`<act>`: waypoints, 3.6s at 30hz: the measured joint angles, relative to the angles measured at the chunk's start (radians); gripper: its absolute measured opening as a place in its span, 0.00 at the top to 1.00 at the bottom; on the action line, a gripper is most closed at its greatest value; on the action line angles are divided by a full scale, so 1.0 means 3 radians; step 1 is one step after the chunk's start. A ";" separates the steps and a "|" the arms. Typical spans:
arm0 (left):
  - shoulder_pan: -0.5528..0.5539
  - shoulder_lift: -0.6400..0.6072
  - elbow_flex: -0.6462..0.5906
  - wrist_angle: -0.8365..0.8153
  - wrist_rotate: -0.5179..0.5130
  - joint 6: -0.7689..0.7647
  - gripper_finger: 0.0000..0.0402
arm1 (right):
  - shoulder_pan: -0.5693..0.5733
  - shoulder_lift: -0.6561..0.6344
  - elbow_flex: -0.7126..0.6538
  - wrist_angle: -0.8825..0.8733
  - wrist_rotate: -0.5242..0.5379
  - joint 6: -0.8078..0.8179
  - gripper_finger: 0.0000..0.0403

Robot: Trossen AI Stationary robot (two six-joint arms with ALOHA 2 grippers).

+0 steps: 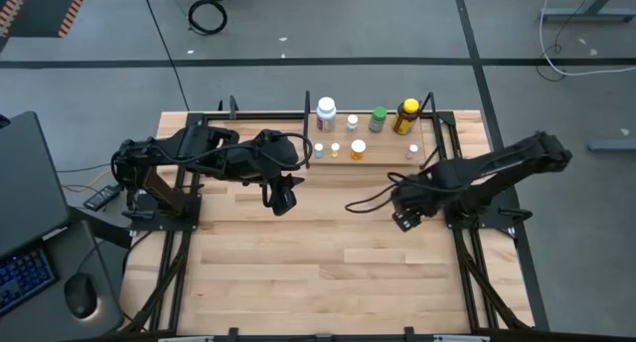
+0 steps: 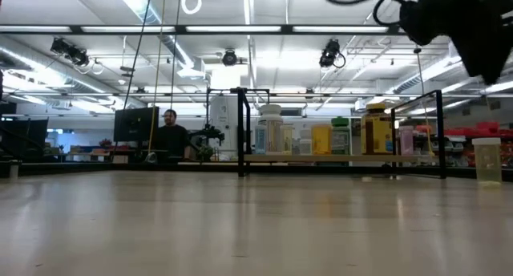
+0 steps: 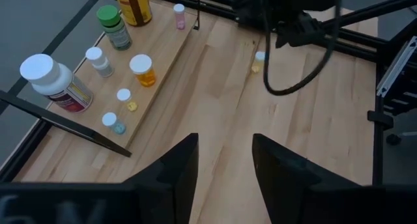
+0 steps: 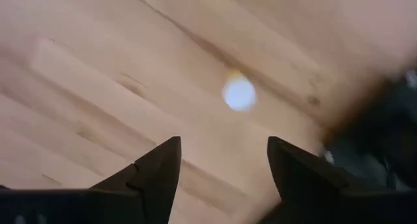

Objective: Pick and place medicine bottles onto shelf by color
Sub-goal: Put the small yellow pill bottle on the shelf

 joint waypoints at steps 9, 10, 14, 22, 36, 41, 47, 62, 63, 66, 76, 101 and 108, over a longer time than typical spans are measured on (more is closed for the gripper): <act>0.0010 0.0000 0.0000 0.0004 0.0000 0.0109 0.62 | 0.0198 0.0201 -0.0011 0.0153 0.0219 -0.1323 0.40; 0.0010 0.0000 0.0000 0.0004 0.0000 0.0097 0.61 | 0.0201 0.0249 -0.0011 0.0168 0.0204 -0.1393 0.39; 0.0010 0.0000 0.0000 0.0004 0.0000 -0.0048 0.60 | 0.0203 0.0418 -0.0012 0.0179 0.0170 -0.1463 0.37; 0.0000 0.0000 0.0000 0.0000 0.0000 -0.0181 0.60 | 0.0181 0.0544 -0.0064 0.0301 0.0179 -0.1323 0.35; 0.0000 0.0000 0.0000 -0.0001 0.0173 -0.0187 0.60 | 0.0096 0.0042 -0.0705 0.0738 0.0139 -0.0398 0.36; 0.0004 0.0000 0.0000 0.0002 0.0173 -0.0184 0.60 | 0.0063 0.0055 -0.0742 0.0734 0.0131 -0.0359 0.36; 0.0010 0.0000 0.0000 0.0003 0.0173 -0.0181 0.59 | -0.0018 0.0059 -0.0743 0.0736 0.0181 -0.0317 0.37; 0.0025 0.0000 0.0000 0.0005 0.0163 -0.0182 0.58 | -0.0113 0.0059 -0.0967 0.0964 -0.0065 -0.0131 0.40; 0.0025 0.0000 0.0000 0.0005 0.0164 -0.0182 0.58 | -0.0113 0.0059 -0.0967 0.0966 -0.0061 -0.0132 0.40; 0.0027 0.0000 0.0000 0.0005 0.0163 -0.0183 0.58 | -0.0113 0.0060 -0.0967 0.0963 -0.0061 -0.0117 0.40; 0.0025 0.0000 0.0000 0.0056 0.0163 -0.0184 0.58 | -0.0113 0.0060 -0.0967 0.0963 -0.0023 -0.0047 0.42; 0.0025 0.0000 0.0000 0.0056 0.0163 -0.0268 0.58 | -0.0113 0.0182 -0.1042 0.1114 -0.0048 0.0023 0.51; 0.0025 0.0000 0.0000 0.0056 0.0163 -0.0266 0.58 | -0.0112 0.0241 -0.1042 0.1152 -0.0035 0.0035 0.51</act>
